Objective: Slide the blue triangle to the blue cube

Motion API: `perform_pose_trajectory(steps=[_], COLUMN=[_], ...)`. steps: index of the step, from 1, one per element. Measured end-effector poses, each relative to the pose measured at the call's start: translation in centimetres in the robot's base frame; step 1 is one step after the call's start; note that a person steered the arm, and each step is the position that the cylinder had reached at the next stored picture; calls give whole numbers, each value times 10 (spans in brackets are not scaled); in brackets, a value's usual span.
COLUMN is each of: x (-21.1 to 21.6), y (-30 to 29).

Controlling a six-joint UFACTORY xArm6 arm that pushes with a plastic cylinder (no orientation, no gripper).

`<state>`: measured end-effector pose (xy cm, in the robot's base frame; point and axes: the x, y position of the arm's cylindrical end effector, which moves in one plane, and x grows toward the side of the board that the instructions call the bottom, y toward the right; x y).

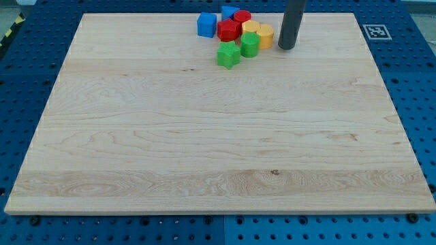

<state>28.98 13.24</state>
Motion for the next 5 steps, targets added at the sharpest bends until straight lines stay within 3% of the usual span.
perform_pose_trajectory(steps=[1, 2, 5], x=[-2, -37, -90], y=[0, -4, -42])
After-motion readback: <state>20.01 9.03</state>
